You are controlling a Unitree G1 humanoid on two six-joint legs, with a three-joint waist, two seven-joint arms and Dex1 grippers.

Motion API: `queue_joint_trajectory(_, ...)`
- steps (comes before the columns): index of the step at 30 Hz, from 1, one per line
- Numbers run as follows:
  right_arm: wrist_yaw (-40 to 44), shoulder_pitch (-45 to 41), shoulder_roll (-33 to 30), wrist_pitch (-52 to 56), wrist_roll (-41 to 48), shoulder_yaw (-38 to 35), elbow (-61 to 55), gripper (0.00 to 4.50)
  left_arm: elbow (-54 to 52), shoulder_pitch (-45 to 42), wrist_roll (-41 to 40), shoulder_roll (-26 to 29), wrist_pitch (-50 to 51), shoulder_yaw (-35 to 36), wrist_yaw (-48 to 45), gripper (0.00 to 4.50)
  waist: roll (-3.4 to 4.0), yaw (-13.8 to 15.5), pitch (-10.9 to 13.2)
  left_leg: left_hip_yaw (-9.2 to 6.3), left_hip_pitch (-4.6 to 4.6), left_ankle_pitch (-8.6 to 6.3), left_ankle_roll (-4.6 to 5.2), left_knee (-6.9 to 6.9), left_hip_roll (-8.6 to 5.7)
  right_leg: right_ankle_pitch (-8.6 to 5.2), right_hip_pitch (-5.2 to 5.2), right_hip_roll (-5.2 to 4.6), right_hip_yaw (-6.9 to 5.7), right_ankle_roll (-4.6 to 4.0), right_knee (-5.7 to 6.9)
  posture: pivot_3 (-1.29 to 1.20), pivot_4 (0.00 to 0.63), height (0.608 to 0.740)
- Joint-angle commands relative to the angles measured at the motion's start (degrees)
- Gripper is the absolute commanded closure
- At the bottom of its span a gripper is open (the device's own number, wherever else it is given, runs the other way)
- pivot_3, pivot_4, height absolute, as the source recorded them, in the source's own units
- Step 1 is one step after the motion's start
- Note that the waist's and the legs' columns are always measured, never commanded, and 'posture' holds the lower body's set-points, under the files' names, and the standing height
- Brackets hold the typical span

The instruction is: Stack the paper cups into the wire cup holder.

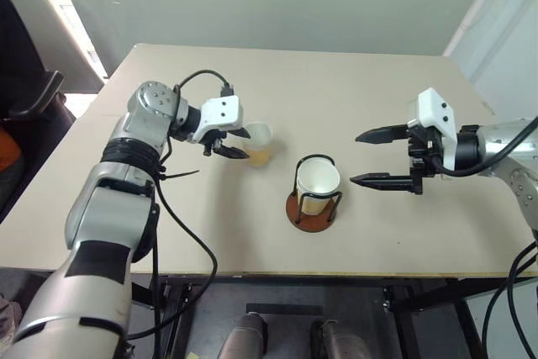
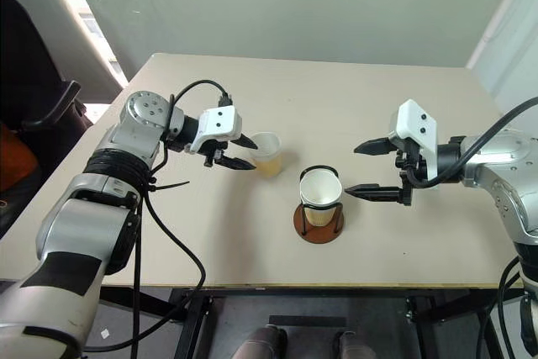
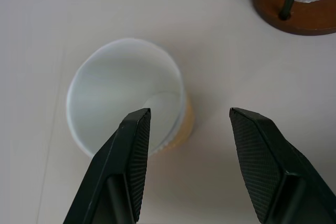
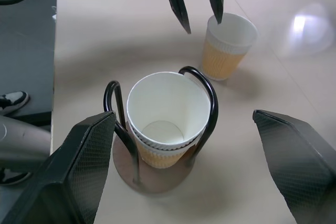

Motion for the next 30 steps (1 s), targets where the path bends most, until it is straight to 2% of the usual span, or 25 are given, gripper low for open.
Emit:
queue_joint_trajectory(1,-1.11,0.32,-1.02,0.53,1.06,-2.95,-2.78,0.15,-0.13,-1.8,0.52,-0.89,-0.72,0.0,0.47,2.11,0.0,-0.04,0.0,0.0,0.01,0.0,0.0,0.0,0.0,0.0,0.0,0.0,0.0,0.0,0.0,0.0,0.15,0.74)
queue_joint_trajectory(3,-1.51,1.02,-1.22,0.87,1.33,-3.37,-3.51,0.15,0.19,-1.68,0.88,-1.35,-0.81,-0.24,0.39,2.55,0.0,-0.07,0.0,0.01,0.01,0.01,-0.02,0.0,0.01,0.01,0.0,0.01,0.0,0.01,0.0,0.0,0.15,0.74)
queue_joint_trajectory(8,-2.34,2.26,-1.86,1.53,1.83,-4.46,-4.45,0.15,0.81,-1.87,1.17,-1.37,-0.84,-0.12,-0.28,4.32,0.0,-0.09,0.0,0.02,0.01,0.02,-0.02,0.0,0.01,0.01,0.0,0.01,0.01,0.02,-0.01,0.0,0.15,0.74)
queue_joint_trajectory(9,-2.42,2.4,-1.89,1.54,1.88,-4.58,-4.5,0.15,0.96,-1.9,1.31,-1.24,-0.92,-0.15,-0.05,4.49,0.0,-0.09,0.0,0.02,0.01,0.02,-0.02,0.0,0.01,0.01,0.0,0.01,0.01,0.02,-0.01,0.0,0.15,0.74)
queue_joint_trajectory(16,-2.47,2.15,-1.92,1.16,1.65,-4.59,-3.86,0.15,0.75,-1.76,1.54,-0.34,-1.74,0.0,-0.16,4.49,0.0,-0.1,0.0,0.02,0.02,0.05,0.01,0.02,0.01,0.04,0.0,0.01,0.02,0.07,0.0,0.0,0.15,0.74)
queue_joint_trajectory(19,-1.77,1.84,-2.63,0.81,1.72,-5.3,-3.11,0.15,-2.16,-3.52,-2.66,0.38,-0.47,3.05,-3.99,4.49,0.0,-0.1,0.0,0.03,0.02,0.05,0.02,0.02,0.01,0.04,0.0,0.01,0.02,0.08,0.0,0.0,0.15,0.74)
queue_joint_trajectory(20,-1.31,1.78,-3.1,0.78,2.14,-6.08,-2.73,0.15,-4.54,-4.68,-5.62,0.53,1.05,4.88,-6.56,4.49,0.0,-0.08,0.0,0.03,0.0,0.06,0.02,0.02,0.0,0.04,-0.01,0.01,0.02,0.08,-0.01,0.0,0.15,0.74)
queue_joint_trajectory(22,1.06,2.98,-5.0,0.57,3.75,-8.55,-2.56,0.15,-14.88,-6.57,-16.57,1.63,8.31,6.55,-10.91,4.49,-0.03,0.06,0.02,0.02,-0.17,0.07,0.04,0.03,0.0,0.05,-0.09,0.02,0.0,0.09,-0.03,0.0,0.15,0.74)
queue_joint_trajectory(26,3.52,4.53,-6.77,1.21,8.01,-14.21,-2.2,0.15,-38.32,-3.74,-39.86,7.14,23.4,2.15,-12.02,4.49,0.06,0.19,-0.05,0.09,-0.52,0.37,-0.38,0.12,-0.03,0.02,-0.27,0.0,0.03,0.22,-0.16,0.0,0.15,0.74)
queue_joint_trajectory(30,3.93,4.75,-7.29,2.36,11.46,-17.3,-2.43,0.15,-48.13,-0.83,-49.36,11.47,27.92,-3.03,-12.02,4.49,0.34,-0.03,-0.22,0.76,0.12,0.16,-0.22,0.04,-0.12,-0.32,0.03,-0.02,0.85,0.71,0.0,0.0,0.15,0.74)
